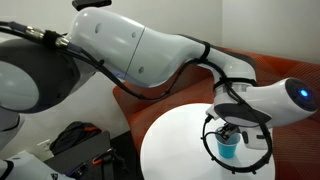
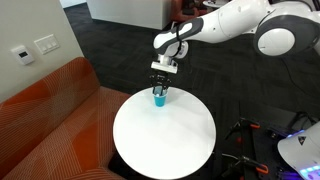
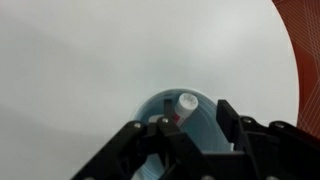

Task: Put the marker on the table

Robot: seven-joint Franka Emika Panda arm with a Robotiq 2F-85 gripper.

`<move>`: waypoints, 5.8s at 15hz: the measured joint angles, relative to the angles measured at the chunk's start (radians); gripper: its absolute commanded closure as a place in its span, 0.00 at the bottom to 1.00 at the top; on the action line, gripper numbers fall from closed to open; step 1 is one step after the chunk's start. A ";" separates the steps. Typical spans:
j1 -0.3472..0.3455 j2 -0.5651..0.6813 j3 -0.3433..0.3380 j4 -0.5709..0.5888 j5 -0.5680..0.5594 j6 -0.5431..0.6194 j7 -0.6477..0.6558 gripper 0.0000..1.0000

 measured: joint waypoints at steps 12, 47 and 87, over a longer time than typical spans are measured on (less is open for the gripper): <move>-0.004 0.038 0.002 0.013 0.000 0.000 0.002 0.95; 0.243 -0.616 0.050 -0.601 -0.327 0.232 -0.198 0.95; 0.528 -0.136 -0.050 -0.408 -0.630 0.642 0.512 0.16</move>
